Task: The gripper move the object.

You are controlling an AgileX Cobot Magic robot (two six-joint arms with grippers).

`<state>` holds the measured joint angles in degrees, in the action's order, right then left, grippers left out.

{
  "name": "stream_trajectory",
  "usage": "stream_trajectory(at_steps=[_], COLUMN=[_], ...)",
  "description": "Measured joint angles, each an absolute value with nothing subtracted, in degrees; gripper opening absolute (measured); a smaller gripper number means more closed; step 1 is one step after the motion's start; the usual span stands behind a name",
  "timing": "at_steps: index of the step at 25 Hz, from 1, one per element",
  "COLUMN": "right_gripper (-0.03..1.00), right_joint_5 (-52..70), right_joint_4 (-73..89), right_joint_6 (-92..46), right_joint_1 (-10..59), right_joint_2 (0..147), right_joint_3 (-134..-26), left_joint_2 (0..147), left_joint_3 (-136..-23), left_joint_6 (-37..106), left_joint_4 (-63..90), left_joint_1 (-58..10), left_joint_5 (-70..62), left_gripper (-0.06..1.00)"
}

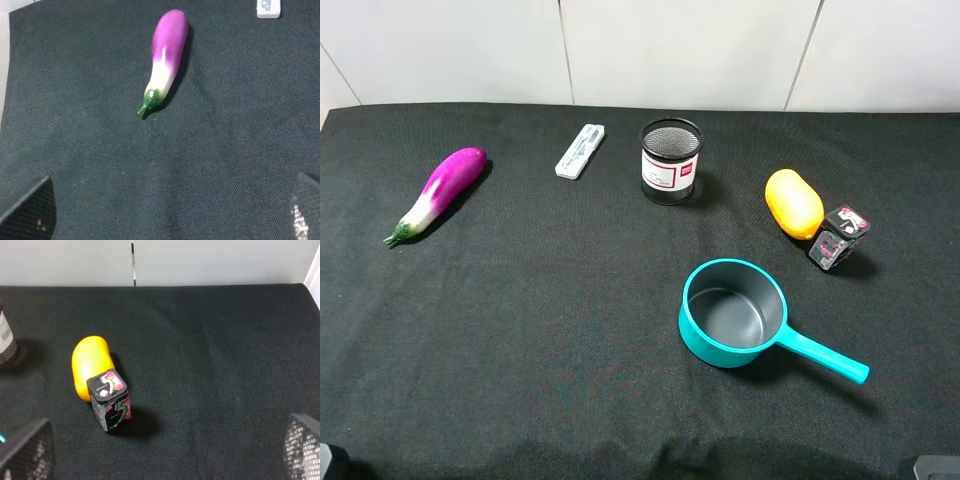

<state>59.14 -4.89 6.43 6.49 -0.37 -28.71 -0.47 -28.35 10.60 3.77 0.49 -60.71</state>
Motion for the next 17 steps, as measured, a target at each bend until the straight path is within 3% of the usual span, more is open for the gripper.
stream_trajectory(at_steps=[17], right_gripper=[0.69], right_joint_5=[59.05], right_joint_4=[-4.94], right_joint_6=[6.43], right_joint_1=[6.49], right_joint_2=[-0.37], right_joint_3=[-28.71], left_joint_2=[-0.47], left_joint_3=[-28.35], left_joint_6=[10.60], left_joint_4=[3.77], left_joint_1=[0.49], left_joint_5=[-60.71], left_gripper=[0.99])
